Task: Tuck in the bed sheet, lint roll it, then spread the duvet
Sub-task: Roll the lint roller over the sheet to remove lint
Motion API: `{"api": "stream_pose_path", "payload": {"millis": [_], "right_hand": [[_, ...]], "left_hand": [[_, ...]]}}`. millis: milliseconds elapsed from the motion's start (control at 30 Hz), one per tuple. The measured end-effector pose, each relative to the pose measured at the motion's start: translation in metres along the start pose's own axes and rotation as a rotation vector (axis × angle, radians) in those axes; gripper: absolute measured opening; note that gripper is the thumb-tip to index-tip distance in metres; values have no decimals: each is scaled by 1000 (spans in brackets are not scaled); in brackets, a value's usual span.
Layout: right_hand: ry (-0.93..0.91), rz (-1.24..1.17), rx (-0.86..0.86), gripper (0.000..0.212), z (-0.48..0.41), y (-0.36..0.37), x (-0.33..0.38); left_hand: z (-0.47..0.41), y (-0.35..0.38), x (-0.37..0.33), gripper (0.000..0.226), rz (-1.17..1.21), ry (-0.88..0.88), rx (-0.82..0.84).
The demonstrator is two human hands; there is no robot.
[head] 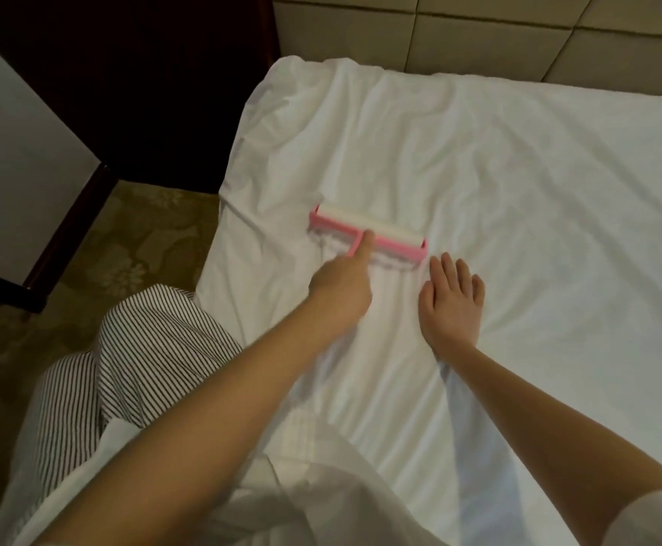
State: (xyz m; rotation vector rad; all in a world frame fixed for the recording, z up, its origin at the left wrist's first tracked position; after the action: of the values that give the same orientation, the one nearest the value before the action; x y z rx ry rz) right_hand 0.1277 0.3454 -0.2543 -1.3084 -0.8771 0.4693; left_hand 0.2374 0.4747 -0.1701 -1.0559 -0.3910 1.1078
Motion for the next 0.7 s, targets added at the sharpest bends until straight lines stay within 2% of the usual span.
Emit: {"api": "stream_pose_path", "payload": {"millis": [167,300,433,700], "right_hand": [[-4,-14,-34,79,1,-2,1],[-9,-21,-52,77,0,-2,0],[-12,-11,-26,77,0,-1,0],[-12,-28,-29,79,2,-1,-1]], "left_hand": [[-39,-19,-28,76,67,14,20],[8,4,0,69,86,-36,57],[57,26,29,68,69,-50,183],[-41,-21,-24,66,127,20,48]]}}
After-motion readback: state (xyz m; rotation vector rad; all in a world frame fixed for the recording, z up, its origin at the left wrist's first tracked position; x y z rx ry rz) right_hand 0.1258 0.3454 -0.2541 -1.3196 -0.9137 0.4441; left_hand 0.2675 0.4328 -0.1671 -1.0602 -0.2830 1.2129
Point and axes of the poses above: each hand's wrist, its own z-axis away from the middle knuckle, its own y-axis out of the palm, x = y × z, the point moved 7 cm from there along -z, towards the middle knuckle, and after that the axes turned 8 degrees about -y, right-handed, at the moved point
